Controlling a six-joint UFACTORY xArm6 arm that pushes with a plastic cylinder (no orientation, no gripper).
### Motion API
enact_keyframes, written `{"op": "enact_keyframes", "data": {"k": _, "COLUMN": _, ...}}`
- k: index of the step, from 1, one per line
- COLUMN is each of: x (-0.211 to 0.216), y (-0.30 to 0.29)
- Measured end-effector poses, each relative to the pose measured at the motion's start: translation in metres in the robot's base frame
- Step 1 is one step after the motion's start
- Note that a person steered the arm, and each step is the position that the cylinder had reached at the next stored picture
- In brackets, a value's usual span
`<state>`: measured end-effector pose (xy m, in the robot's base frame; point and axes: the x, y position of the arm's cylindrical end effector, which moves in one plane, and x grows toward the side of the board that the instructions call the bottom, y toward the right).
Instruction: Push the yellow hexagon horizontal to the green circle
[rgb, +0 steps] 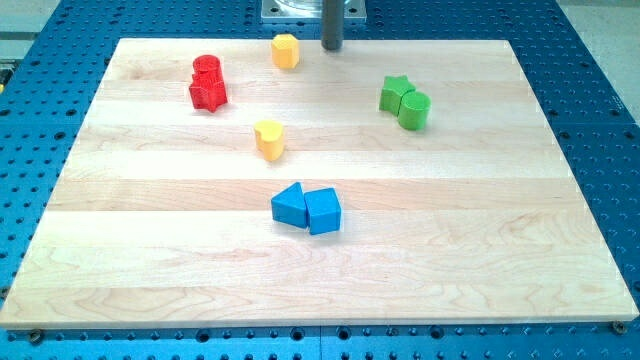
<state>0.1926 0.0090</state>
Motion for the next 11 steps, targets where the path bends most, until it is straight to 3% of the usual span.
{"op": "enact_keyframes", "data": {"k": 2, "x": 0.013, "y": -0.028}}
{"op": "enact_keyframes", "data": {"k": 3, "x": 0.106, "y": -0.028}}
{"op": "enact_keyframes", "data": {"k": 4, "x": 0.068, "y": -0.012}}
{"op": "enact_keyframes", "data": {"k": 5, "x": 0.002, "y": -0.019}}
{"op": "enact_keyframes", "data": {"k": 9, "x": 0.01, "y": -0.061}}
{"op": "enact_keyframes", "data": {"k": 10, "x": 0.066, "y": -0.07}}
{"op": "enact_keyframes", "data": {"k": 11, "x": 0.087, "y": -0.068}}
